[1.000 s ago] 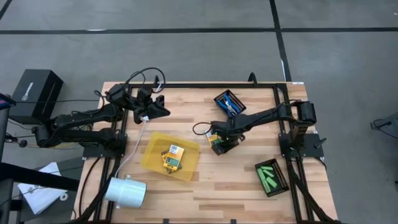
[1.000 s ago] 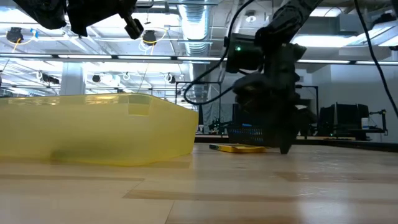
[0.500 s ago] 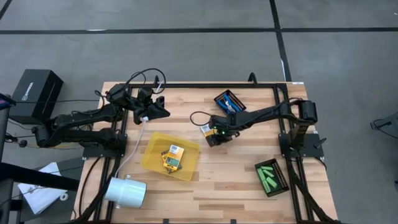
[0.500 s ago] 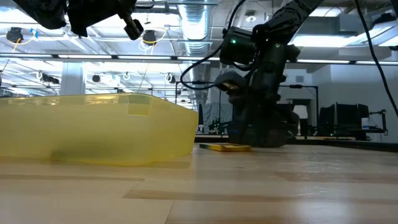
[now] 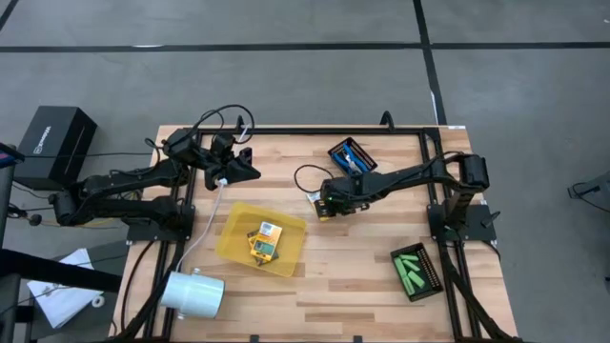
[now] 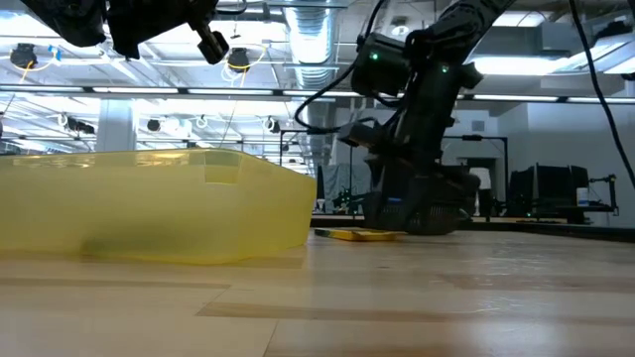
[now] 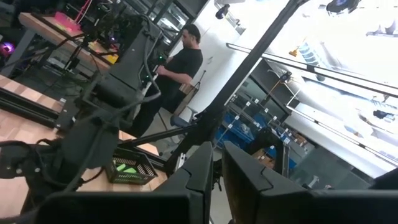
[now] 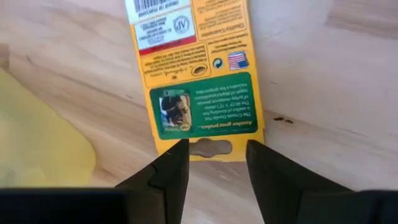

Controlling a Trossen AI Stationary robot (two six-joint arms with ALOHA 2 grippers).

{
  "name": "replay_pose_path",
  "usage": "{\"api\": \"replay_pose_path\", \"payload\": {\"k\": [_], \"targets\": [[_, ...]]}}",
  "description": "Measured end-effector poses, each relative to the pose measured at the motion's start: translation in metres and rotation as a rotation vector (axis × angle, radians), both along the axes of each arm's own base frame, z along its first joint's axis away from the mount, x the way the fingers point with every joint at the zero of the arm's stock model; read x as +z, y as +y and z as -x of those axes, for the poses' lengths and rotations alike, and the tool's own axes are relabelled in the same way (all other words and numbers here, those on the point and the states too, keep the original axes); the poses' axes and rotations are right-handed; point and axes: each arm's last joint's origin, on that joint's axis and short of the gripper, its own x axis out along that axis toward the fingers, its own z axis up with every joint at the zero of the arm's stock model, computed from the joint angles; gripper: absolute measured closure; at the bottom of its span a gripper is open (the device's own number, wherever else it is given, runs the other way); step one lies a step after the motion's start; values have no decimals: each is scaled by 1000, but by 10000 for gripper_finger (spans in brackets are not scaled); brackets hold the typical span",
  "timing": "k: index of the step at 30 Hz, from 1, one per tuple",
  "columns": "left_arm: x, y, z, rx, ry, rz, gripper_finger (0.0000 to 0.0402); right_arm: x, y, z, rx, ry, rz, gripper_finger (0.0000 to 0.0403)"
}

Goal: Pick & Place School Supplies
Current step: Put the pack of crayon into the yellow bin

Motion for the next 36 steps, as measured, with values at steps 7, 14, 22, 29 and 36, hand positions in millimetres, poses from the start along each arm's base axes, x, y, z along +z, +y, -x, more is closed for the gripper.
{"api": "replay_pose_path", "payload": {"k": [7, 14, 22, 29, 36], "targets": [[0, 0, 0, -4, 5, 2, 372, -1, 13, 1, -28, 18, 15, 265], [-1, -1, 0, -60, 31, 35, 372, 35, 21, 25, -121, 38, 159, 270], [-1, -1, 0, -55, 32, 37, 372, 73, 64, 91, -442, -559, 403, 281], [-1, -1, 0, -40, 28, 39, 372, 49, 84, 140, -331, -721, 340, 285], [-1, 0, 0, -14, 25, 51, 372, 31, 90, 137, -359, -673, 225, 285]]}}
